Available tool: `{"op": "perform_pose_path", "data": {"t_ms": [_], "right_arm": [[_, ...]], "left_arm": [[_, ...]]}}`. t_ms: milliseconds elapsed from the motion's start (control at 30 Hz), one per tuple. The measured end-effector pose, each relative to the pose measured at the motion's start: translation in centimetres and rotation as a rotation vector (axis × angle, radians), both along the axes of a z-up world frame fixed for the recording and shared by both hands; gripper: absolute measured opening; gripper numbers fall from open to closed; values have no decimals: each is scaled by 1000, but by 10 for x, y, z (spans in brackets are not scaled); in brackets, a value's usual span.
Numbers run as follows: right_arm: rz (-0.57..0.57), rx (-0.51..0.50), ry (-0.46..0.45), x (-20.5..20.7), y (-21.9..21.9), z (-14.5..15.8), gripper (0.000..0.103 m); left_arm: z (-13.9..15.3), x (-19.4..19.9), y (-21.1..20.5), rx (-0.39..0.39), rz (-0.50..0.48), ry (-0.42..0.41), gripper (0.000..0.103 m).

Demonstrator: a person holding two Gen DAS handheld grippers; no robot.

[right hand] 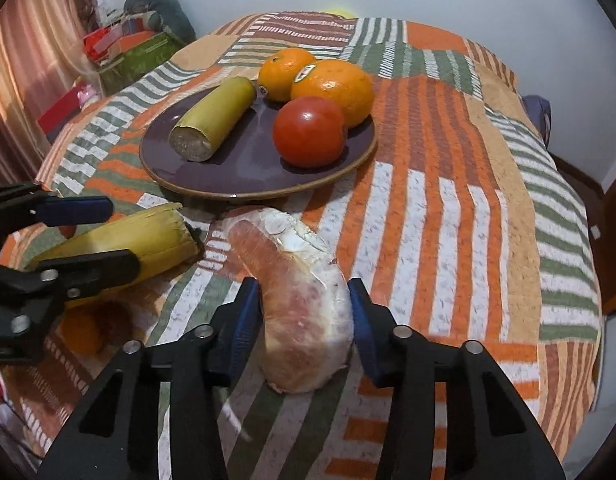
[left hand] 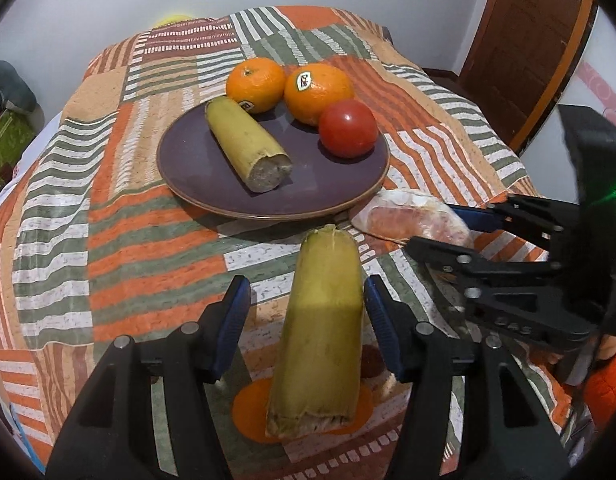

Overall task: Organize fruits
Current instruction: 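Grasp the sugarcane piece with the left tool while the right tool grasps the pomelo segment, then carry the sugarcane onto the plate with the left tool while the right tool lowers the pomelo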

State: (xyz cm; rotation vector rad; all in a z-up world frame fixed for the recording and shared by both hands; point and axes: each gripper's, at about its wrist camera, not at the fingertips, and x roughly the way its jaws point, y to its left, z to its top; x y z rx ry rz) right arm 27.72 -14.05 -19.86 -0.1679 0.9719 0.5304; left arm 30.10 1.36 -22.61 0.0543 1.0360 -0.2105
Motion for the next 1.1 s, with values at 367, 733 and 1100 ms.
{"op": "perform_pose_path", "data": {"t_ms": [367,733,1100], "right_arm": [[-44,28,40,-12,-31,1,39],[7,-45,9,5,-6,-7,51],[-12,12,-16,-1,-12,13,25]], "left_arm": [[-16,12,-12,-1,-63,40,40],[3,1,-1,-26,-51,-16,38],[45,-15,11,-40,-3,-116,37]]}}
